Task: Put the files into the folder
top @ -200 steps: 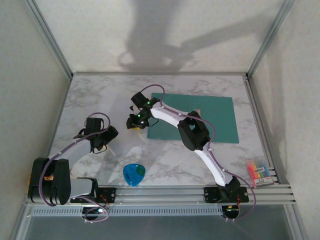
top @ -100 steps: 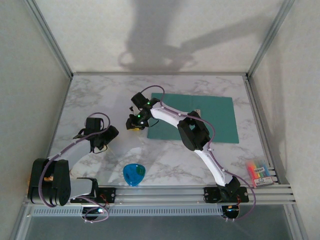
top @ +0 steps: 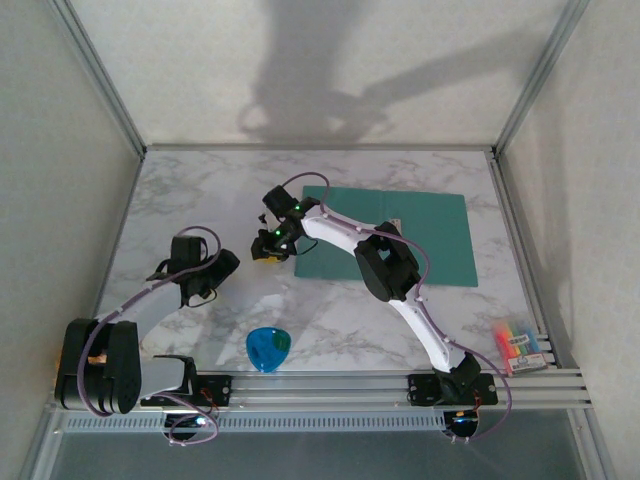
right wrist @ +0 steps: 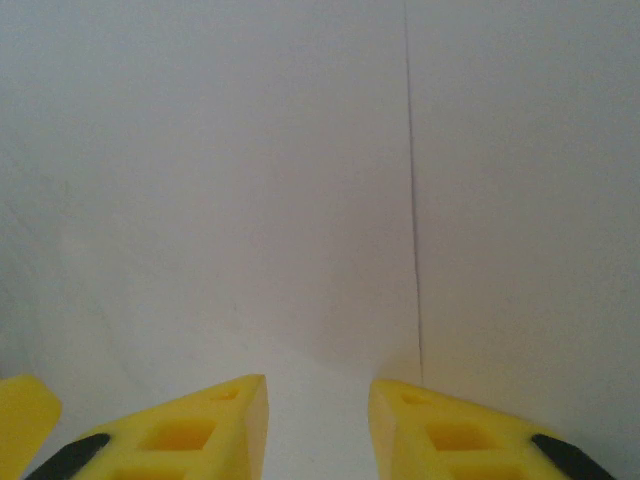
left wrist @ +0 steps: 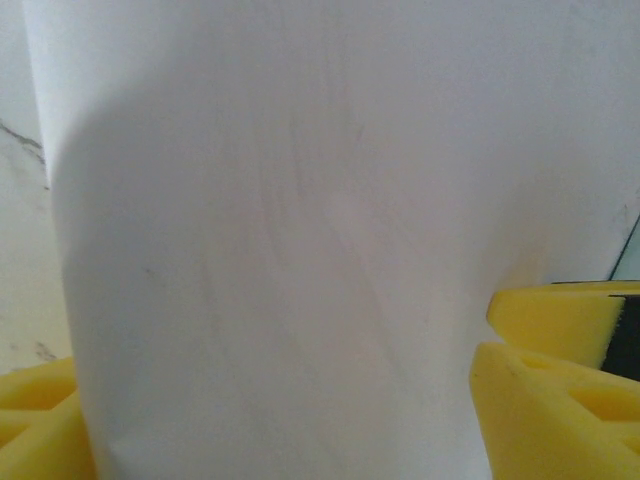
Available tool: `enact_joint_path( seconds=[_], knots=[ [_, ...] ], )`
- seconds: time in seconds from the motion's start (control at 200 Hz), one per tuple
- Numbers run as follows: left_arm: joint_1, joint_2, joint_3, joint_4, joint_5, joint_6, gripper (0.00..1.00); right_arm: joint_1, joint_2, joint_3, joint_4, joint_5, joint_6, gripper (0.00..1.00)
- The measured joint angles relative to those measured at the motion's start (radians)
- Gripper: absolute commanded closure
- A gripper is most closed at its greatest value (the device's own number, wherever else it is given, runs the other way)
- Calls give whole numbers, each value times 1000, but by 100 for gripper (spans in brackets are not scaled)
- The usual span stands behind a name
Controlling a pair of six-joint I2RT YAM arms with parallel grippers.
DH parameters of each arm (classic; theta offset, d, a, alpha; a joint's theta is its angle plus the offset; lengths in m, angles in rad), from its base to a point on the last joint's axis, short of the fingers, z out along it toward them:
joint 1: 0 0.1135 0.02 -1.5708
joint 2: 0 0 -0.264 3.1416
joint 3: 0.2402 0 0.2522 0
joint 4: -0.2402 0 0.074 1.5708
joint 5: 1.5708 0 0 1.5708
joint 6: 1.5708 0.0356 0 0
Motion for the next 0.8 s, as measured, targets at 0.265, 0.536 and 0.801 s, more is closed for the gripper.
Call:
enact_joint_path(
  seconds=[0.265,0.536,0.801],
  knots=[
    [0,0,-21,28,22,-12,28,0,0,-10,16,-21,8,67],
    [0,0,-32,54,31,-19,37,0,-3,-14,21,-23,8,67],
    [1,-3,-37,53,37,-31,47,0,-11,-16,23,-16,5,63]
  ],
)
